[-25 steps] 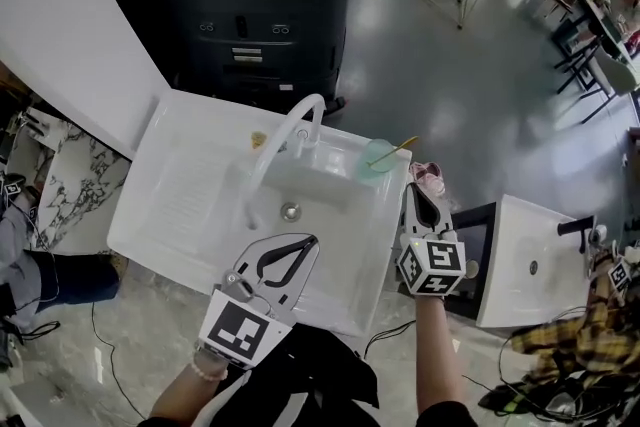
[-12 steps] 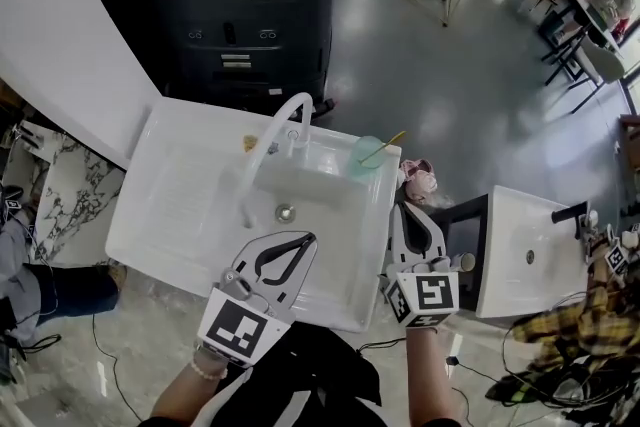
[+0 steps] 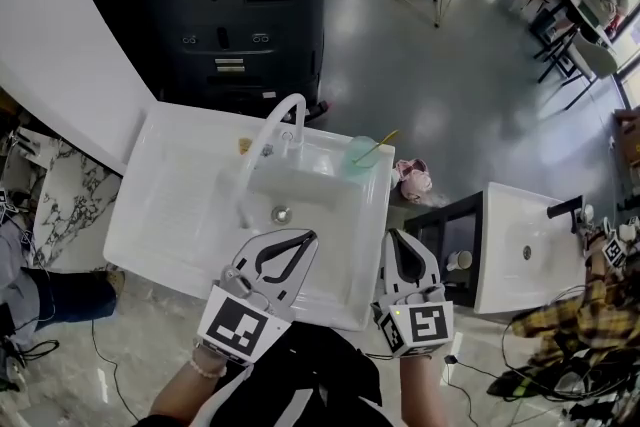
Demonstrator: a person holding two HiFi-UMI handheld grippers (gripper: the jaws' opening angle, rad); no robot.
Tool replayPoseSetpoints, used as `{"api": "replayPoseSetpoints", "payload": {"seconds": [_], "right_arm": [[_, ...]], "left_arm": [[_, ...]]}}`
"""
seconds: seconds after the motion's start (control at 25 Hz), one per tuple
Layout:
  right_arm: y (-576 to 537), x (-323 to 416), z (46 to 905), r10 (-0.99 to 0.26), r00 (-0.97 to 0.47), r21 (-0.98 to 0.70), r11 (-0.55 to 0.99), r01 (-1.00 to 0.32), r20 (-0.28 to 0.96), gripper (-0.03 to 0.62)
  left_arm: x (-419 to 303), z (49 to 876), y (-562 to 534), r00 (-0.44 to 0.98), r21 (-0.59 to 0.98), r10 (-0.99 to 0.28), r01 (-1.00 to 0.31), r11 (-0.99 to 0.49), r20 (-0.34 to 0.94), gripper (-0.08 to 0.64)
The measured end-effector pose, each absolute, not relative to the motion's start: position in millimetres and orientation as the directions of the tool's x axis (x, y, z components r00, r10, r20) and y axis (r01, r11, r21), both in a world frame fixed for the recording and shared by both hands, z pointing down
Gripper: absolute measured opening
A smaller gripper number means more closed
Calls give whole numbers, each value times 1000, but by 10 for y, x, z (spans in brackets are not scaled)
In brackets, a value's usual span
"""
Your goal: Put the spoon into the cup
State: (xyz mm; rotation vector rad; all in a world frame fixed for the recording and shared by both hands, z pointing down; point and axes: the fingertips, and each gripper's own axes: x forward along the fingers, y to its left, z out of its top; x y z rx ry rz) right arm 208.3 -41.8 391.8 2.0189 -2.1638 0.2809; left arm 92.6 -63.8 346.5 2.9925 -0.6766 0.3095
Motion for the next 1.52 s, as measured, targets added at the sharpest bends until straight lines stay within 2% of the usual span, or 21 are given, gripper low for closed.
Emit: {"api": "replayPoseSetpoints", "payload": {"seconds": [1.52], "right_arm": [[-432, 1762, 3977, -954, -90, -9, 91, -996, 285, 2]], "left_arm": [[784, 3510, -645, 884, 18, -412, -426, -905, 221, -3]]}}
